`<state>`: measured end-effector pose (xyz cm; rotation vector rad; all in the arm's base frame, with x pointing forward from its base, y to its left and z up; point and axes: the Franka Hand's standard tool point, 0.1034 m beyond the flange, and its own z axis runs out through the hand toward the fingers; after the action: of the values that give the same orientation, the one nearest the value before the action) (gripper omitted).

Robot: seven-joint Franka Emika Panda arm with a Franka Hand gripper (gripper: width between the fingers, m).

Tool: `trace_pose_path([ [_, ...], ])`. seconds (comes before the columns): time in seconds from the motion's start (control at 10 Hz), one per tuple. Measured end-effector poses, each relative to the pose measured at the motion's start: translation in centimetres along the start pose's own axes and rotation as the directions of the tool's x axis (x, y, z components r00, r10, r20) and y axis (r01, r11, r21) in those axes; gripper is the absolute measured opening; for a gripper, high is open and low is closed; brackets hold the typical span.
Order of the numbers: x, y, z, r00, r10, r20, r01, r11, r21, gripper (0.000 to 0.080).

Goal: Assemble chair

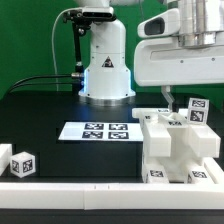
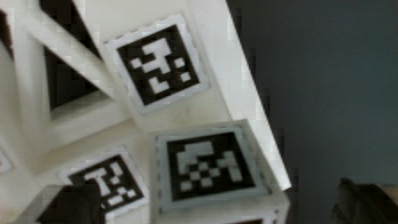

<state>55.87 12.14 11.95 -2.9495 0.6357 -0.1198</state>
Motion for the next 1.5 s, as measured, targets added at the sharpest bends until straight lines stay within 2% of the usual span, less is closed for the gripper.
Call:
trace_pose_path([
  [0.1, -0.01, -0.01, 0.01, 1.0, -0.006, 0.0, 0.006, 1.0, 0.0, 0.053],
  [0.2, -0.03, -0.02, 0.03, 1.0, 0.016, 0.001, -0.016, 1.0, 0.001, 0.053],
  [0.3, -0.08, -0.06, 0.06, 0.993, 0.115, 0.003, -0.115, 0.993, 0.003, 0.0347],
  [0.4, -0.08, -0.04, 0.06, 0.983, 0.184, 0.004, -0.184, 0.983, 0.003, 0.0281],
  [0.7, -0.04, 0.14, 0.05, 0.857, 0.514, 0.01, -0.515, 0.857, 0.023, 0.0282],
  [0.8, -0.15, -0.04, 0.04, 0.781, 0.624, 0.013, -0.625, 0.781, 0.025, 0.0282],
  [0.9, -0.26, -0.25, 0.04, 0.655, 0.755, 0.023, -0.755, 0.654, 0.032, 0.0282],
  [1.0, -0.3, -0.3, 0.03, 0.557, 0.83, 0.034, -0.831, 0.555, 0.046, 0.0282],
  [1.2, -0.15, -0.06, 0.0, 0.473, 0.88, 0.048, -0.881, 0.471, 0.055, 0.0282],
  [1.5, -0.22, -0.02, 0.08, 0.484, 0.874, 0.048, -0.875, 0.482, 0.052, 0.0284],
])
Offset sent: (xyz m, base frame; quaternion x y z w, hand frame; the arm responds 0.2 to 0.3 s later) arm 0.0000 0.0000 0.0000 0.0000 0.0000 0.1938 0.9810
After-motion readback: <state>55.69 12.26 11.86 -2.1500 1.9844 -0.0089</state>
